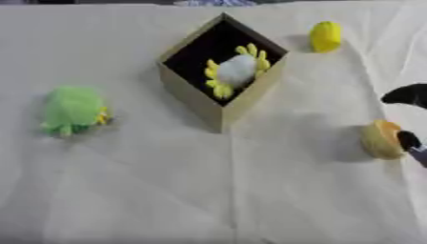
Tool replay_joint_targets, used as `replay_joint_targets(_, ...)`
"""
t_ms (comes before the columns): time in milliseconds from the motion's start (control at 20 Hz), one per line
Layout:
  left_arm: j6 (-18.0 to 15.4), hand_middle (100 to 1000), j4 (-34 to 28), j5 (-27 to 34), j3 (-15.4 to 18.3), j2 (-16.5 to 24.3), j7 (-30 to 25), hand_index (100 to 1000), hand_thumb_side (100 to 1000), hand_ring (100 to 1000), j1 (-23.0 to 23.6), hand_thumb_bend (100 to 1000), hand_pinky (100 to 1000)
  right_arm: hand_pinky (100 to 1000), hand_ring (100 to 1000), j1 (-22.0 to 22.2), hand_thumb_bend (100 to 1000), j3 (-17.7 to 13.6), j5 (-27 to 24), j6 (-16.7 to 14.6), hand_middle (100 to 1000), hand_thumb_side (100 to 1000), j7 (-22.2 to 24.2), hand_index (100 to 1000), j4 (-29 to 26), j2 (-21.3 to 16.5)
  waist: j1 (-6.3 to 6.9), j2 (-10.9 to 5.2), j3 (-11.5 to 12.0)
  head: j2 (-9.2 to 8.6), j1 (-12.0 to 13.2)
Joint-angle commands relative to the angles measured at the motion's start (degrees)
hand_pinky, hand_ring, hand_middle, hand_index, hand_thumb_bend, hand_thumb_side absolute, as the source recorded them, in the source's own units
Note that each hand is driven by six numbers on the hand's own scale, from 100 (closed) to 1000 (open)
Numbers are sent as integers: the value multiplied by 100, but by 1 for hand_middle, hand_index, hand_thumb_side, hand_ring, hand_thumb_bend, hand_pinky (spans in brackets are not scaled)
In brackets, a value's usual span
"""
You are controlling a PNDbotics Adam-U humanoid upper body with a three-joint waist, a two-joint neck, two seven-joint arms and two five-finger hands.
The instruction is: Pick up objects on the table and place them in the box.
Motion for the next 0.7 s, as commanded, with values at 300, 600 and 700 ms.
replay_joint_targets(300,10,675,-117,-27,24,258,-2,804,581,712,-16,335,790,925,960,-326,100,243,-168,-20,893,398,517,950,-28,-1076,-71,-97,-44,-66,64)
replay_joint_targets(600,13,675,-117,-21,21,271,1,805,582,713,-29,333,790,924,957,-415,100,373,-307,-16,891,455,663,947,141,-1153,-57,-68,-18,-84,12)
replay_joint_targets(700,14,675,-117,-14,18,270,-1,805,583,713,-37,331,790,923,954,-413,100,418,-333,-12,889,480,686,945,209,-1130,-49,-56,-5,-93,-8)
